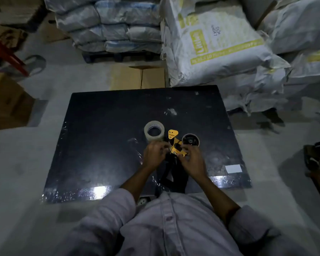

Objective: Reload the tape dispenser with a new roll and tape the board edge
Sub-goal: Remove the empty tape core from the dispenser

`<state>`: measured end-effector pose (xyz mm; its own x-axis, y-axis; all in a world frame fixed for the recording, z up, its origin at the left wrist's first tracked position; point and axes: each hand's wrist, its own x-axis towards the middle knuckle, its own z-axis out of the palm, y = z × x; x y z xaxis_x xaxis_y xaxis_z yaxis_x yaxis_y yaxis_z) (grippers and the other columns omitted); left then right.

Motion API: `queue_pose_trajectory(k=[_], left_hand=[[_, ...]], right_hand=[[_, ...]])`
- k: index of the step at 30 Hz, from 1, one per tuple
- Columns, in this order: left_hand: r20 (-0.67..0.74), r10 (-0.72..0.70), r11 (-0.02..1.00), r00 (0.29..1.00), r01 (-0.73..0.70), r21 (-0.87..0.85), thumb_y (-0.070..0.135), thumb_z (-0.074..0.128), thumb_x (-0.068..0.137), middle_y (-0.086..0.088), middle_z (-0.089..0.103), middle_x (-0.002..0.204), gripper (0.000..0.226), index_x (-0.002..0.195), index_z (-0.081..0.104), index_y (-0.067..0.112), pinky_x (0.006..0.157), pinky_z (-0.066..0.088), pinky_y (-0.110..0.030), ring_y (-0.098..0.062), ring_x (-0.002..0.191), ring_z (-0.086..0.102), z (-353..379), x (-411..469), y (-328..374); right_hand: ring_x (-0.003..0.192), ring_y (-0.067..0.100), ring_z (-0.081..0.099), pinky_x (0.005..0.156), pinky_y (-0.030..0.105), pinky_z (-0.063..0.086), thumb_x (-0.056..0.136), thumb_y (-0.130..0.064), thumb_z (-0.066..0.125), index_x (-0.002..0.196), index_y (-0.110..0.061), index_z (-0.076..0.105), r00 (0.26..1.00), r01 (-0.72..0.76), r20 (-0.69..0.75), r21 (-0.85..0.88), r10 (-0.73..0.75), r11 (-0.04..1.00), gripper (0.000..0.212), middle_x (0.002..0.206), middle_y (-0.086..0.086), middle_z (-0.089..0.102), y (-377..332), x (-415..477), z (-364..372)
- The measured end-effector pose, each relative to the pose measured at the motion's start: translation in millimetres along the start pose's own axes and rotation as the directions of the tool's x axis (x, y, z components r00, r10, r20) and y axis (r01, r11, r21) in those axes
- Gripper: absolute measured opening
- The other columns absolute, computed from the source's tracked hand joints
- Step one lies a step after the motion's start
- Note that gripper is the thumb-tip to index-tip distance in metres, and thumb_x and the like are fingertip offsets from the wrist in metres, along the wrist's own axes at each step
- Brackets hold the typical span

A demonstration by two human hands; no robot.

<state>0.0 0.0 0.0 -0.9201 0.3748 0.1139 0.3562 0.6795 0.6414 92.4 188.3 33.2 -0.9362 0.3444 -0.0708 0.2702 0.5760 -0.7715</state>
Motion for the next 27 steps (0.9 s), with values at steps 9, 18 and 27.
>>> queue_pose_trajectory(k=[9,18,27], left_hand=[[0.041,0.04,0.989,0.998,-0.046,0.141,0.029,0.082,0.097,0.002,0.08,0.109,0.024,0.121,0.086,0.035,0.075,0.051,-0.03,-0.02,0.103,0.069,-5,23,-4],[0.075,0.198,0.938,0.977,-0.211,0.275,0.035,0.086,0.092,0.0,0.07,0.092,0.016,0.107,0.086,0.029,0.062,0.053,-0.035,-0.023,0.089,0.064,5,41,-16],[0.056,0.179,0.933,0.982,-0.188,0.306,0.017,0.08,0.094,-0.006,0.069,0.112,0.015,0.109,0.076,0.018,0.073,0.057,-0.039,-0.026,0.106,0.061,23,12,-22]], right_hand=[[0.119,0.025,0.069,0.087,0.045,0.063,0.089,-0.049,0.088,0.122,-0.033,0.082,0.981,0.085,0.194,-0.303,-0.026,0.949,0.037,0.122,-0.002,0.075,15,32,4],[0.105,0.026,0.075,0.076,0.038,0.059,0.09,-0.051,0.09,0.121,-0.032,0.088,0.976,0.115,0.216,-0.343,-0.041,0.932,0.037,0.115,0.004,0.081,16,39,-2],[0.102,0.031,0.076,0.074,0.035,0.054,0.09,-0.047,0.092,0.12,-0.029,0.089,0.983,0.124,0.173,-0.354,-0.065,0.927,0.035,0.112,0.007,0.083,30,33,4]])
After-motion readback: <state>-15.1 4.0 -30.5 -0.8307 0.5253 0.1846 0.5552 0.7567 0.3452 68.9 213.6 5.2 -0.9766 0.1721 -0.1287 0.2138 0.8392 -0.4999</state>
